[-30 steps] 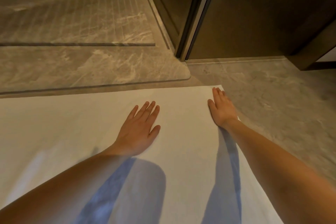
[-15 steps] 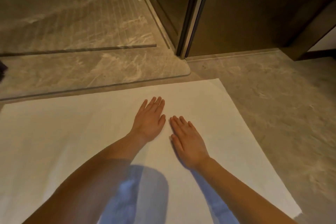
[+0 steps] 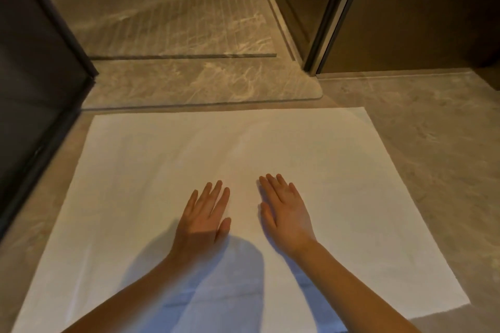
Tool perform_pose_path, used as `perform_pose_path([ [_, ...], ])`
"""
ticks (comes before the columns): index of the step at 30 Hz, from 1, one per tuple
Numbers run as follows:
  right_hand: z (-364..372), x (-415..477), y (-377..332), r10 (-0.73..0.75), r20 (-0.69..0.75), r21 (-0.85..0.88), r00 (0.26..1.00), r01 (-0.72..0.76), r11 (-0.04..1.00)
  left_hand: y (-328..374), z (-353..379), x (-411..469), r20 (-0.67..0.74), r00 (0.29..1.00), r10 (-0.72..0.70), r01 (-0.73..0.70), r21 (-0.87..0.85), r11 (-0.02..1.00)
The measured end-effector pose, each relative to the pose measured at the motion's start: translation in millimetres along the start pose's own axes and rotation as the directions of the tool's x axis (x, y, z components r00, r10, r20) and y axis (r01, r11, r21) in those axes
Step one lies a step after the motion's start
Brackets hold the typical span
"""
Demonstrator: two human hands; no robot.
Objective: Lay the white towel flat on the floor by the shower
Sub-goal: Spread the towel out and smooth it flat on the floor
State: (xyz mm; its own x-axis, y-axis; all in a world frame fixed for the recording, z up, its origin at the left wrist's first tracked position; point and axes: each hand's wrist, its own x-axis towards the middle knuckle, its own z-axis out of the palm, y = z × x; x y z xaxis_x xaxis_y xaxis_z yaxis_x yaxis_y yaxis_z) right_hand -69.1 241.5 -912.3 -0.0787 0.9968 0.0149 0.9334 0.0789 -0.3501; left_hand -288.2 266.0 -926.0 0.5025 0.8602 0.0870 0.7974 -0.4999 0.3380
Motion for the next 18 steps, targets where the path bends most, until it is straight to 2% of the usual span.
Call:
perform_pose_path([
  [5,18.8,-14.6,-3.6,-0.010,0.103,-0.071,0.995,0.017,0.997,-5.8,3.7,-20.4,0.022,1.000,0.012,-0.011,-0.016,1.000],
  [10,22.7,-24.7,2.9,0.022,0.101,-0.110,0.995,-0.011,0.994,-1.0,10.1,-26.9,0.097,0.995,0.005,-0.011,0.063,0.998],
  [18,24.9,-27.4,3.2,0.039,0.092,-0.116,0.995,-0.028,0.993,1.2,12.9,-29.8,0.101,0.995,0.003,-0.010,0.070,0.997],
])
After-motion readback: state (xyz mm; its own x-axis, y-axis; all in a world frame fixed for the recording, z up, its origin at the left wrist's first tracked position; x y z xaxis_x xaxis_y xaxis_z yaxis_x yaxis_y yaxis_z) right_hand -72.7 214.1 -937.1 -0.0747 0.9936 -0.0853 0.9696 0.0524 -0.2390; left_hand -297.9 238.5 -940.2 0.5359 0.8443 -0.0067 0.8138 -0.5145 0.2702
